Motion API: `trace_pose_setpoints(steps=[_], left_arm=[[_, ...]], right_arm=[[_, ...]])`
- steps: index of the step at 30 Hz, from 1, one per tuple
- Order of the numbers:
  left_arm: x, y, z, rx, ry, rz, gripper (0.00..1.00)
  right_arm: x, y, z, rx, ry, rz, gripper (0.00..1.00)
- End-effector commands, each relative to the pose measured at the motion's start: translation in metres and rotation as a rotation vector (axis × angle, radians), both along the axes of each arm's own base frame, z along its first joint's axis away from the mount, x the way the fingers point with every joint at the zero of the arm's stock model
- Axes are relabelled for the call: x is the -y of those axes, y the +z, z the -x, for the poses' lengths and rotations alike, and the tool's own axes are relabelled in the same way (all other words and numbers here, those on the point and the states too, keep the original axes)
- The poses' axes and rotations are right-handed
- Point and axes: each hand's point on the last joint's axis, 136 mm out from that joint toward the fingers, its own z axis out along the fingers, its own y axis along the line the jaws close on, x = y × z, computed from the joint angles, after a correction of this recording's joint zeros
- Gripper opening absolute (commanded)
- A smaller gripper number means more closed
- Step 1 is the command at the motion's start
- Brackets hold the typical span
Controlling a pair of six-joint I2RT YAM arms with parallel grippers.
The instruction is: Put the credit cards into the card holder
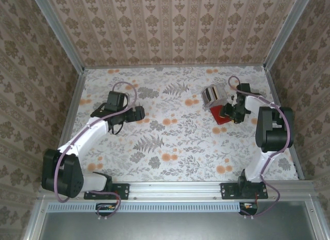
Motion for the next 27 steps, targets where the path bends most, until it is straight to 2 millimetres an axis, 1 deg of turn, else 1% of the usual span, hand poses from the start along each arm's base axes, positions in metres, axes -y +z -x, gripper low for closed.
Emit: trace_pose_setpoints(steps=[1,6,8,10,12,14,16,18,21,23,24,25,27], left_arm=[[0.007,-0.007,0.004,-0.002,-0.036,0.007,1.00],[0.015,-0.017,0.005,-0.030,-0.050,0.043,1.00],[0.021,-0.017,0.005,-0.036,-0.064,0.060,1.00],[0.027,-0.015,0.005,-0.035,-0.083,0.075,1.00],[0.036,-0.014,0.005,-0.032,-0.109,0.092,1.00],[0.041,-0.015,0.005,-0.046,-0.116,0.089,1.00],[0.043,-0.023,0.007,-0.101,-0.102,0.082,1.00],[0.057,-0.025,0.008,-0.133,-0.138,0.131,0.98],[0.077,-0.025,0.012,-0.153,-0.187,0.190,0.98],[0.084,-0.025,0.012,-0.166,-0.200,0.230,0.98],[0.097,-0.025,0.019,-0.175,-0.237,0.248,0.97],[0.101,-0.024,0.021,-0.181,-0.253,0.262,0.97],[0.108,-0.026,0.025,-0.199,-0.278,0.278,0.97]], right_arm=[[-0.022,0.001,0.009,-0.038,0.093,-0.091,0.43],[-0.046,0.006,0.022,-0.031,0.166,-0.159,0.11],[-0.055,0.012,0.029,-0.025,0.163,-0.199,0.01],[-0.070,0.021,0.038,-0.014,0.160,-0.253,0.00],[-0.092,0.034,0.047,0.010,0.166,-0.325,0.00],[-0.121,0.045,0.056,0.035,0.191,-0.400,0.00],[-0.154,0.052,0.065,0.046,0.229,-0.472,0.00],[-0.184,0.056,0.078,0.042,0.273,-0.509,0.00],[-0.216,0.063,0.087,0.060,0.350,-0.540,0.00],[-0.226,0.068,0.093,0.048,0.406,-0.528,0.00],[-0.230,0.071,0.093,0.051,0.415,-0.555,0.00],[-0.232,0.072,0.093,0.052,0.418,-0.574,0.00],[-0.234,0.066,0.094,0.030,0.418,-0.585,0.00]])
